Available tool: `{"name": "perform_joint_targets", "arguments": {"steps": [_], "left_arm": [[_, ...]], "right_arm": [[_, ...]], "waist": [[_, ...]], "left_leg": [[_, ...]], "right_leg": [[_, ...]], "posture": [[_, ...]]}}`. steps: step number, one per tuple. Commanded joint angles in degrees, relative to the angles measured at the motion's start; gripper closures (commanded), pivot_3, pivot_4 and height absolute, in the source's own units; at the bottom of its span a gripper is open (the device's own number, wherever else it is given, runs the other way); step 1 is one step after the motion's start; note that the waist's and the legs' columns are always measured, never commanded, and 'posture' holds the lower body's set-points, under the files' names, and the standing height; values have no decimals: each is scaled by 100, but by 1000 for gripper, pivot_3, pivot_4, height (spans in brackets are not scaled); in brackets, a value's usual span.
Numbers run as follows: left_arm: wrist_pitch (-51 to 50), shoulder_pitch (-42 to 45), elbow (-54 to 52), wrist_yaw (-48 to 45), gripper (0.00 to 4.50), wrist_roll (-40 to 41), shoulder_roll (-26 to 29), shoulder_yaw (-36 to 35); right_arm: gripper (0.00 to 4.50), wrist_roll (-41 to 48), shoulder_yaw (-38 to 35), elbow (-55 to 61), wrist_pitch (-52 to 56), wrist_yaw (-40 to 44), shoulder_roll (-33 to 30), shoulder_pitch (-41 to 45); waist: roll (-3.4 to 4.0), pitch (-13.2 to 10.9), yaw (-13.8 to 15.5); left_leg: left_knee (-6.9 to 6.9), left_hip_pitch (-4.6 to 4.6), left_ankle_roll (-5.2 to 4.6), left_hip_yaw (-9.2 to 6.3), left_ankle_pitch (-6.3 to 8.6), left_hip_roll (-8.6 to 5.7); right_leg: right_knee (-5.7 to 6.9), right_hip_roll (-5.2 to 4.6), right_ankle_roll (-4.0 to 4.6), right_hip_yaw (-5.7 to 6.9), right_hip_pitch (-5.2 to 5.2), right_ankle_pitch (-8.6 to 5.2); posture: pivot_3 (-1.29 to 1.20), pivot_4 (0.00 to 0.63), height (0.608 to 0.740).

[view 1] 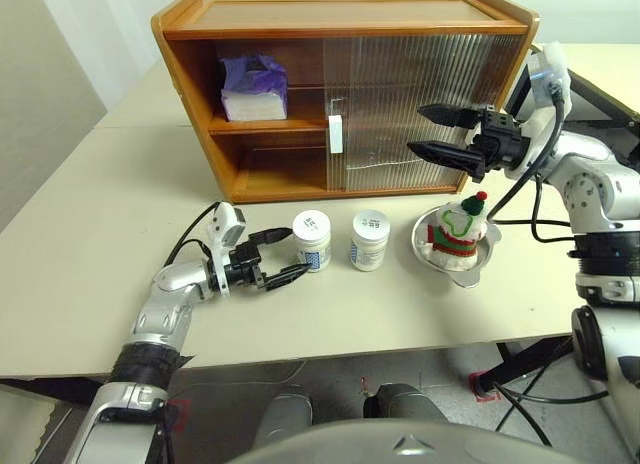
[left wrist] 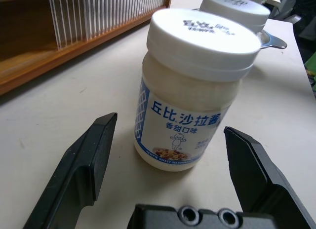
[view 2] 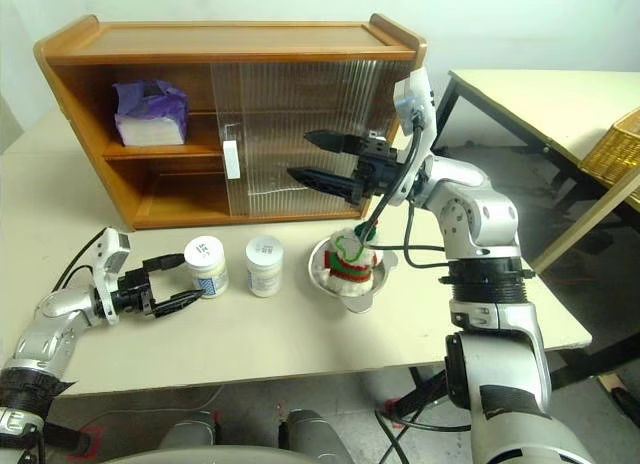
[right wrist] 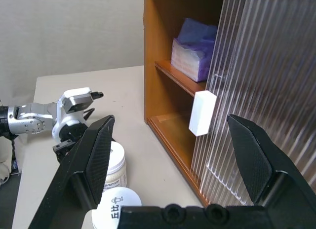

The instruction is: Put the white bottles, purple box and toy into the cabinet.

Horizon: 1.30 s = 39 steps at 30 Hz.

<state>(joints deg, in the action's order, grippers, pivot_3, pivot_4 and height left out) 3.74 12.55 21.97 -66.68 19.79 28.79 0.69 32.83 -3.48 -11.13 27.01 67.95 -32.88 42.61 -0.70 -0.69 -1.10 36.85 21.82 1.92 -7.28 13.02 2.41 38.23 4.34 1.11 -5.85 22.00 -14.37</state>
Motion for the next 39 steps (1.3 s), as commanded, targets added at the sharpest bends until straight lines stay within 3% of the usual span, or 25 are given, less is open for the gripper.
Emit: {"name": "perform_joint_targets", "arguments": {"steps": [1, 22, 25, 28, 39], "left_arm": [[223, 138, 335, -67, 22, -137, -53, 30], [798, 583, 1228, -244, 22, -273, -342, 16], [842, 614, 1282, -230, 599, -279, -368, 13], [873, 649, 1327, -223, 1457, -285, -402, 8], [881, 722, 1328, -97, 1457, -195, -441, -135]], "right_arm": [[0, 11, -75, 137, 54, -30, -77, -23], [0, 38, -102, 242, 71, -129, -120, -130], [0, 35, -98, 232, 60, -126, -118, -132], [0, 32, -95, 223, 56, -122, -116, -130], [0, 28, -76, 223, 57, -120, -98, -156]], "waist": [[0, 0, -19], [0, 0, -78], [0, 0, -78], [0, 0, -78], [0, 0, -76]], "left_leg": [[0, 0, 0, 0, 0, 0], [2, 1, -17, 3, -10, -4], [2, 1, -17, 3, -10, -5], [2, 1, -19, 3, -12, -6], [4, 3, -24, 5, -16, -11]], "right_leg": [[0, 0, 0, 0, 0, 0], [-3, 0, -18, 1, -4, 10], [-4, 0, -18, 1, -4, 10], [-4, 1, -20, 2, -5, 11], [-8, -1, -23, 3, -8, 12]], "posture": [[-76, 0, 740], [-93, 0, 740], [-92, 0, 740], [-92, 0, 740], [-86, 0, 740]]}}
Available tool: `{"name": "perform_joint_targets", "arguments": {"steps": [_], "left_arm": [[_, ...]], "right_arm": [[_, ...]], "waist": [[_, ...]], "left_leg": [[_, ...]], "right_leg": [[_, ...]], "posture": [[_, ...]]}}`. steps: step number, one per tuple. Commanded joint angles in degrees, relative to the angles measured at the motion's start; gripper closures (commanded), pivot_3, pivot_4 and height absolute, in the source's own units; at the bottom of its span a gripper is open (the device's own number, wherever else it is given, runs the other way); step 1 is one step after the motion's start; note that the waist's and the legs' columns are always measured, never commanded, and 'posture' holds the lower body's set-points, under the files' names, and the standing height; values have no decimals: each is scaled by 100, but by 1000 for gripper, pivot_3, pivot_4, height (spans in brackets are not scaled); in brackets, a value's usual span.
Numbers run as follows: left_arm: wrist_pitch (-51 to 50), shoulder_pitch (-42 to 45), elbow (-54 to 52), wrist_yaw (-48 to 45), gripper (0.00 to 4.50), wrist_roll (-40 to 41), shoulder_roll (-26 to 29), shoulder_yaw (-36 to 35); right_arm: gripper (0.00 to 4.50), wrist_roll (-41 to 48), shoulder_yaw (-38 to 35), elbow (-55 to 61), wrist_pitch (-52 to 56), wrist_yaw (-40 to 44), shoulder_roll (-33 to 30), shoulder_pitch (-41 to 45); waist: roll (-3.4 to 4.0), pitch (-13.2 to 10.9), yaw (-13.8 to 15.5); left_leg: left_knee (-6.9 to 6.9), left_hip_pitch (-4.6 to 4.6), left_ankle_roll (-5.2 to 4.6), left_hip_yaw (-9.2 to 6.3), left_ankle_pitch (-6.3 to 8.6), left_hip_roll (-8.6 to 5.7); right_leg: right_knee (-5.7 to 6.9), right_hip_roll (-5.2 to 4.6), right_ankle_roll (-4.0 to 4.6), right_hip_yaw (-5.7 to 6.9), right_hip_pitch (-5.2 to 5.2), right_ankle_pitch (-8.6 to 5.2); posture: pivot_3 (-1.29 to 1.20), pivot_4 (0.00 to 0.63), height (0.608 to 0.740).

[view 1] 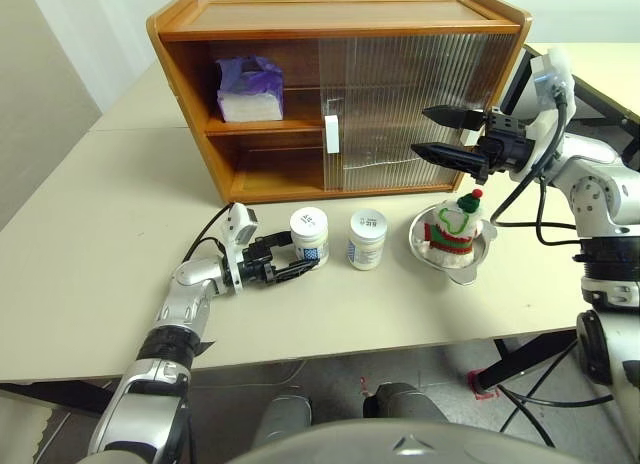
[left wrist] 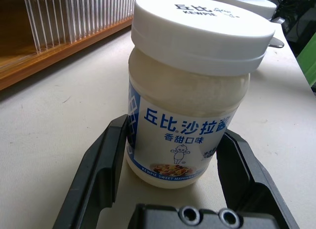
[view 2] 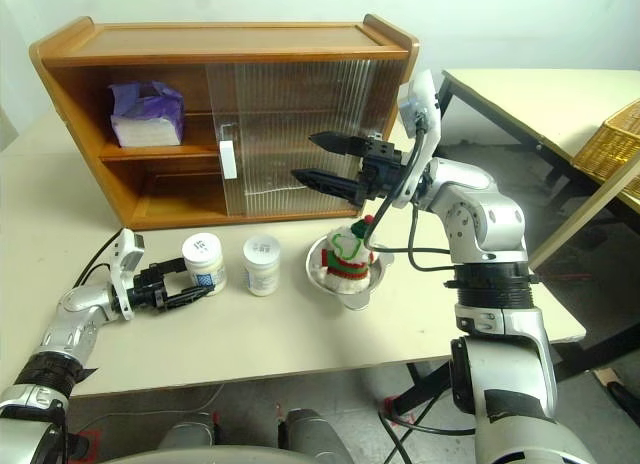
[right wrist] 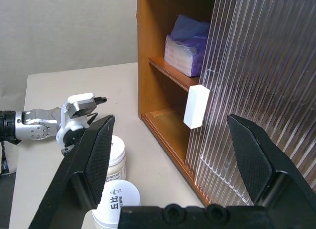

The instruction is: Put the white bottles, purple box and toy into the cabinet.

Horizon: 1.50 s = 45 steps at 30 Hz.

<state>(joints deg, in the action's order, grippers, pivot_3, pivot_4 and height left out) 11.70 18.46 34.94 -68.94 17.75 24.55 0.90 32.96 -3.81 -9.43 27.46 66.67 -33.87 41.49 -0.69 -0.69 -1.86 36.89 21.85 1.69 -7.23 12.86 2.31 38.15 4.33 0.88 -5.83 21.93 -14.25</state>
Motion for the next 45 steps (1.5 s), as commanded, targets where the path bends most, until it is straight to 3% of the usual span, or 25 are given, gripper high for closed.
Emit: {"name": "perform_joint_targets", "arguments": {"steps": [1, 18, 23, 45], "left_arm": [[52, 148, 13, 189, 1457, 49, -21, -205], [-526, 648, -390, 1553, 1457, 219, -241, -784], [-702, 1056, 146, 2359, 1457, 80, -297, -972], [-523, 2214, 1750, 3389, 1457, -747, -483, -775]], "right_arm": [[0, 15, -40, 52, 9, 8, 5, -45], [0, -9, 10, 5, -8, 61, 145, -8], [0, 13, 11, 42, 25, 57, 161, -30], [0, 66, -65, 211, 43, -77, 155, -176]], "waist": [[0, 0, -1], [0, 0, 14], [0, 0, 17], [-2, -2, 16]], "left_leg": [[0, 0, 0, 0, 0, 0], [8, 3, 0, 10, -2, -6], [19, -7, -1, 11, -3, -7], [59, -2, -3, 17, -1, -15]], "right_leg": [[0, 0, 0, 0, 0, 0], [-7, 11, -20, 5, -6, 5], [-7, 11, -24, 7, -26, 8], [-10, 10, -41, 13, -36, 18]], "posture": [[-84, 0, 740], [-64, 0, 740], [-66, 0, 740], [-97, 0, 740]]}}
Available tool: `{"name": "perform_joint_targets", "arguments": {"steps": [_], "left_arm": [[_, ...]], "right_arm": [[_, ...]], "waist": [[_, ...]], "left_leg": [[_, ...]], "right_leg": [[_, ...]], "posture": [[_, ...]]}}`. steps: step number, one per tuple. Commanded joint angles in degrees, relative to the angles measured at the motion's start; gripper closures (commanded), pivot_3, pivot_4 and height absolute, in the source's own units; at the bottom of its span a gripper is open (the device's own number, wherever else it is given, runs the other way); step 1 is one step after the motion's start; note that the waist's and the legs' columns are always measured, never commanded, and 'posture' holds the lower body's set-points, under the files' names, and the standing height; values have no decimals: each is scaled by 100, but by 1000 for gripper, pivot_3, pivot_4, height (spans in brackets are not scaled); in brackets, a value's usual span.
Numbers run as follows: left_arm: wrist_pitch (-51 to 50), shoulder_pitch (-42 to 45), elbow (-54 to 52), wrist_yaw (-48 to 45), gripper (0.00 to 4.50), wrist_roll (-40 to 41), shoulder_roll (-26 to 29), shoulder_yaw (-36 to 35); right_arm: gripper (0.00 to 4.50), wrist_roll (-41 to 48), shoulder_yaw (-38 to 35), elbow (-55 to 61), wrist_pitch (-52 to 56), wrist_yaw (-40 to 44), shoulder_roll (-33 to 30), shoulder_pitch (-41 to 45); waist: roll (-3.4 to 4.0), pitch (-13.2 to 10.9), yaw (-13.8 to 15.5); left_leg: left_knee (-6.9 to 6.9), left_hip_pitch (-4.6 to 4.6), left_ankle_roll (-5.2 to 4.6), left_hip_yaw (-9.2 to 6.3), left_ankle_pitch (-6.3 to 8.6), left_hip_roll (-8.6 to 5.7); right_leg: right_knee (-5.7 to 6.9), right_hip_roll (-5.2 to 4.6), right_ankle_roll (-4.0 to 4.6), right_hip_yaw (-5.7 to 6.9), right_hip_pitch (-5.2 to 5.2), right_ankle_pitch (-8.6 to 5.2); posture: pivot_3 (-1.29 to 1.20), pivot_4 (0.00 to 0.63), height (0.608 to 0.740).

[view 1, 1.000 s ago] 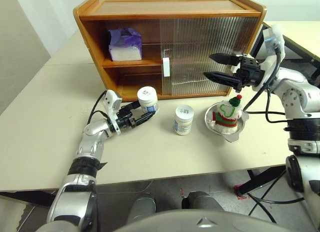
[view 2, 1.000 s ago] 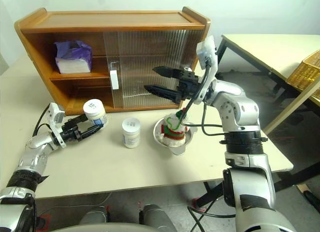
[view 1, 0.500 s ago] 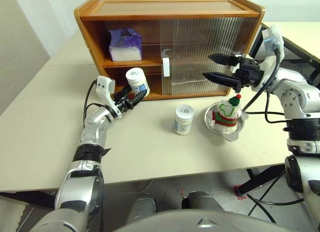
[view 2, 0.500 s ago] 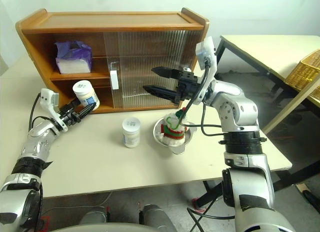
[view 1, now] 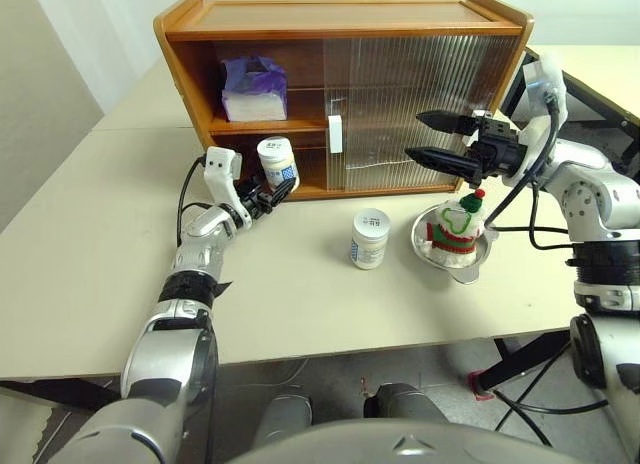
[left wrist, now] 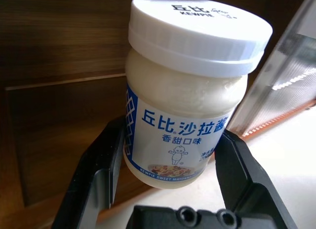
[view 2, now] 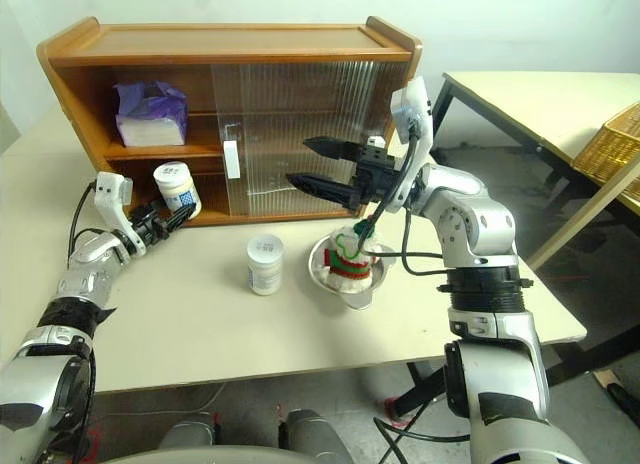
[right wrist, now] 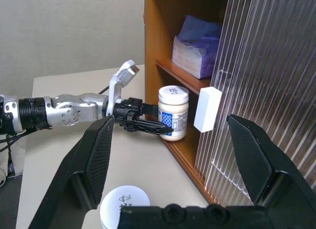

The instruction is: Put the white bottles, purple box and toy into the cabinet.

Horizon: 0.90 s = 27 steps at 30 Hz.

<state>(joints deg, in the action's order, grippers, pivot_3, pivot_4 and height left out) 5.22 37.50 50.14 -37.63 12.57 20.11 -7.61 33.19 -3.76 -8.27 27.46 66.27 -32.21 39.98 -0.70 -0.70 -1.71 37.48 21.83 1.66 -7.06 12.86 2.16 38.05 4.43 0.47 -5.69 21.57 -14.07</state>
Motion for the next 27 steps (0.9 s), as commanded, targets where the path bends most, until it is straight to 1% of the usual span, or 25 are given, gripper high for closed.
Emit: {"name": "perform_joint_targets", "arguments": {"steps": [1, 12, 20, 27], "left_arm": [[130, 390, 315, 341, 1457, -271, -56, 71], [55, 1071, 1243, 1296, 1457, -519, -329, 5], [135, 1237, 1799, 1744, 1457, -639, -446, 26], [221, 1401, 2053, 2055, 1457, -773, -556, 52]], "right_arm": [[0, 44, -71, 93, 40, -45, -12, -28], [0, 43, -73, 75, 12, -79, 0, -4], [0, 61, -94, 122, 50, -76, -64, -11], [0, 66, -93, 149, 64, -93, -96, -19]], "waist": [[-1, -1, -1], [-2, -3, -17], [-4, -6, -49], [-5, -6, -63]], "left_leg": [[6, 1, -1, 0, 0, 0], [23, 2, -10, 4, 8, -17], [24, 1, -26, 6, 16, -29], [32, 1, -29, 7, 18, -43]], "right_leg": [[0, 0, -3, 0, -1, 2], [-17, -5, -17, 2, -13, 10], [-21, -6, -28, -5, -12, 5], [-23, -13, -36, -6, -17, 3]], "posture": [[-97, 0, 740], [-103, 0, 740], [-112, 0, 740], [-124, 0, 740]]}}
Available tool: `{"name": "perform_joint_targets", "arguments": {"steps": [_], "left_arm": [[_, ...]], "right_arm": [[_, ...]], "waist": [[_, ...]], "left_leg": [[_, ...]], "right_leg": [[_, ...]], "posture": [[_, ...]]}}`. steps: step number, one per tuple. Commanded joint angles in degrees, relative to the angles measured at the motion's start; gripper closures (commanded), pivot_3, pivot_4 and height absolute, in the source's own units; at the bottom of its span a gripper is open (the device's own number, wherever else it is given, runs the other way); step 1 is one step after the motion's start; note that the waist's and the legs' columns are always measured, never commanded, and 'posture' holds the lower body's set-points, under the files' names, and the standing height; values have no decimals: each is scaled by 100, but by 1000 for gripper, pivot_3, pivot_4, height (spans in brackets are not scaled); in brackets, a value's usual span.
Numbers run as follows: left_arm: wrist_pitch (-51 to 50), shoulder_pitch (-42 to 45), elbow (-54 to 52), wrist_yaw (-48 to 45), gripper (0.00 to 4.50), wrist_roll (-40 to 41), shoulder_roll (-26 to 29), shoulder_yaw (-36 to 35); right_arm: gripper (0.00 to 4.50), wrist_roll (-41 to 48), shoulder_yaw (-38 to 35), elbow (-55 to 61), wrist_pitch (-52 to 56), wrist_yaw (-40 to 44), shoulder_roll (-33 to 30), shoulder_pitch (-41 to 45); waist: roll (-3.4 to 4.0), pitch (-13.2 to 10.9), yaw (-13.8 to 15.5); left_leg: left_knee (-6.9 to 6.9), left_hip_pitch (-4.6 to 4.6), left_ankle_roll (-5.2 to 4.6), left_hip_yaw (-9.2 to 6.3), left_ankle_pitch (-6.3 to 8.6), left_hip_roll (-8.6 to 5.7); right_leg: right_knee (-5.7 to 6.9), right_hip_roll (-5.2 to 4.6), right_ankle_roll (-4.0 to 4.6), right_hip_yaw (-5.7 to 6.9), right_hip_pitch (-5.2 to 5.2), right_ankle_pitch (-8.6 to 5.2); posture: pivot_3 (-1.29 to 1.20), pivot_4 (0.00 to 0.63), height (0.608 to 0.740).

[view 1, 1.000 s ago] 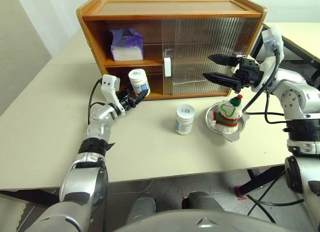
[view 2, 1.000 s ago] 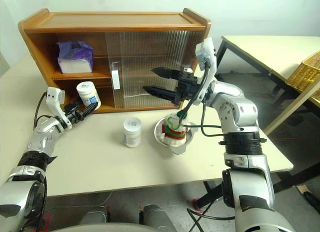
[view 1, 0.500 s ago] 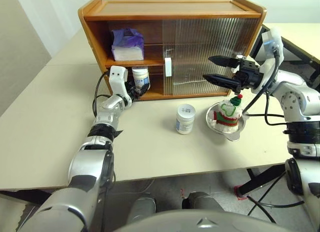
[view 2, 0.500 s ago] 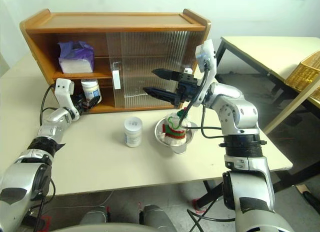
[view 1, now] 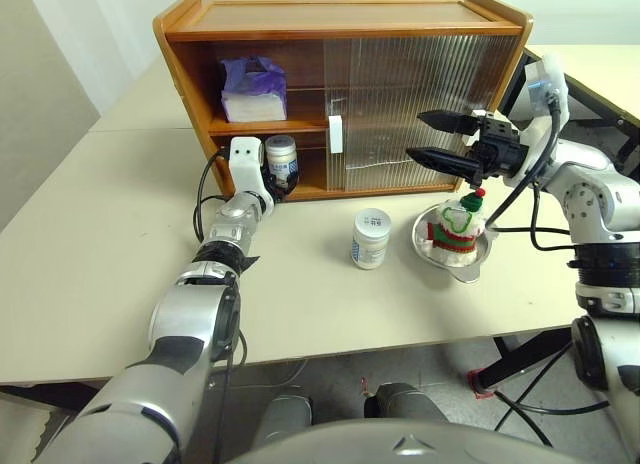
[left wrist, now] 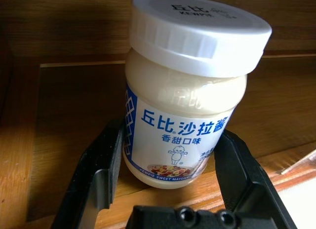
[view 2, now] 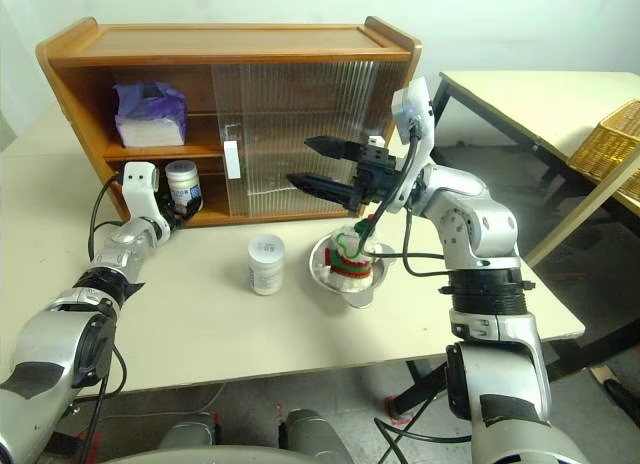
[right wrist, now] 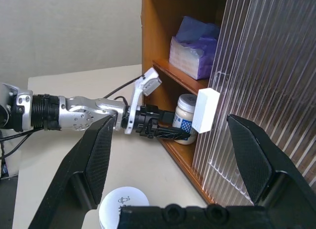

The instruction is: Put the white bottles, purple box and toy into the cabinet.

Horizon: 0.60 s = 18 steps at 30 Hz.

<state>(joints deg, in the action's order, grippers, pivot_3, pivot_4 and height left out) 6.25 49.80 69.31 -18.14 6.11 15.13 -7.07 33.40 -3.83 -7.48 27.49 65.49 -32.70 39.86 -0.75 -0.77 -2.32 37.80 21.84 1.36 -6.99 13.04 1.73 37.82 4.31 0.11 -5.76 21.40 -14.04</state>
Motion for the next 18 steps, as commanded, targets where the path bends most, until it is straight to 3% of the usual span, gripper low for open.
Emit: {"name": "perform_joint_targets", "arguments": {"steps": [1, 9, 10, 12, 18], "left_arm": [[121, 204, 182, 138, 1457, -147, -79, 4], [150, 294, 339, 279, 1457, -209, -131, -89], [156, 293, 345, 275, 706, -229, -129, -86], [182, 288, 347, 266, 77, -251, -130, -92], [378, 211, 261, -32, 32, -28, -188, -294]], "right_arm": [[0, 45, -88, 71, 62, -17, -55, -1], [0, 36, -90, 61, 50, -12, -83, 16], [0, 33, -88, 58, 43, -13, -80, 19], [0, 31, -85, 48, 40, -10, -76, 29], [0, 14, -62, -6, 10, 13, -53, 68]], "waist": [[0, 0, -4], [0, 0, -49], [0, 0, -54], [0, 0, -56], [0, 0, -56]], "left_leg": [[0, 0, 0, 0, 0, 0], [0, -1, -4, 1, 2, -1], [0, -1, -4, 1, 2, -2], [0, -1, -4, 1, 2, -3], [0, -2, -5, 1, 2, -7]], "right_leg": [[0, 0, 0, 0, 0, 0], [-1, 0, -1, 1, 0, -1], [-2, 0, -1, 0, 0, -1], [-2, 0, -1, 0, 0, -1], [-2, -1, -1, -1, -2, -1]], "posture": [[-124, 0, 740], [-128, 0, 740], [-128, 0, 740], [-124, 0, 740], [-115, 0, 740]]}}
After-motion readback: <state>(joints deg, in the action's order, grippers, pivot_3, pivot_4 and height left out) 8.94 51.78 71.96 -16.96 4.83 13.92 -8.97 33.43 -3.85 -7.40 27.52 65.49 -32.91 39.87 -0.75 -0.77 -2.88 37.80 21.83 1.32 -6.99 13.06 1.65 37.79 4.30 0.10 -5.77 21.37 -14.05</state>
